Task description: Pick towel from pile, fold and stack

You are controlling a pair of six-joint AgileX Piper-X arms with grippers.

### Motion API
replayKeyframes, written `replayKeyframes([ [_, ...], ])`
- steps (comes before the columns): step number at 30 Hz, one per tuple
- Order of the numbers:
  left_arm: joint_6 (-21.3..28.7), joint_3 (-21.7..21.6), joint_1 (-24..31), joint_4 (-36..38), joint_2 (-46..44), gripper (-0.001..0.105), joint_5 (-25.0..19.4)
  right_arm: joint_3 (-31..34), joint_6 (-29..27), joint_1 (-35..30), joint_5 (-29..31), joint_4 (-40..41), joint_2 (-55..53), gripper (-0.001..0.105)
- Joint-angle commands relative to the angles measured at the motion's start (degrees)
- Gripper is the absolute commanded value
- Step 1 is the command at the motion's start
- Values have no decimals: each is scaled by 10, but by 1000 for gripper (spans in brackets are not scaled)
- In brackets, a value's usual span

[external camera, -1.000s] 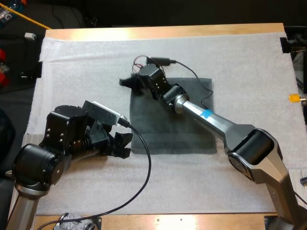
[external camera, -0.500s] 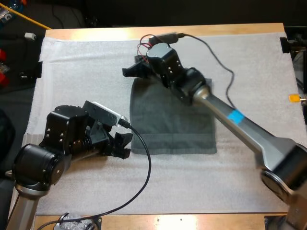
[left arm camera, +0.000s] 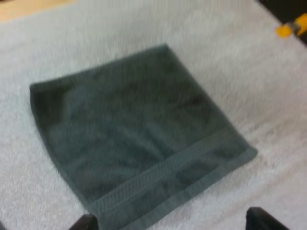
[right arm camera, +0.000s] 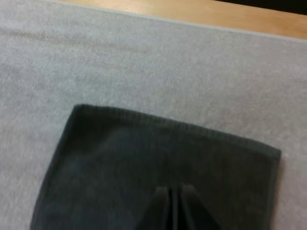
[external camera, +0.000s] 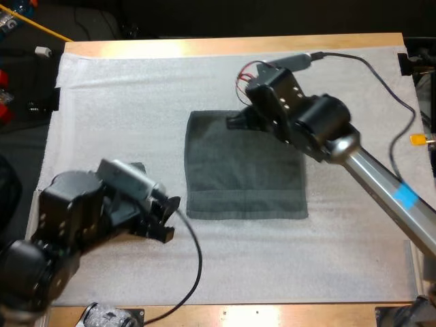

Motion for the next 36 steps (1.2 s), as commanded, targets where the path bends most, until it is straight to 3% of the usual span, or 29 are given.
replayKeyframes([
  [1,-12,-4,1,2,-13,60,4,19,-7,-4,8,3,-18,0],
  [7,-34,-4,1,3,-55,60,4,103,-6,-47,3,-26,-63,0],
  [13,-47,-4,1,6,-79,60,4,170,-6,-119,-44,-19,-103,0],
  [22,-53,-4,1,6,-84,60,4,274,-6,-196,-67,-13,-206,0],
  [29,-53,-4,1,6,-84,60,4,365,-6,-207,-81,-11,-314,0],
  [36,-53,-4,1,6,-84,60,4,433,51,-207,-175,1,-440,0],
])
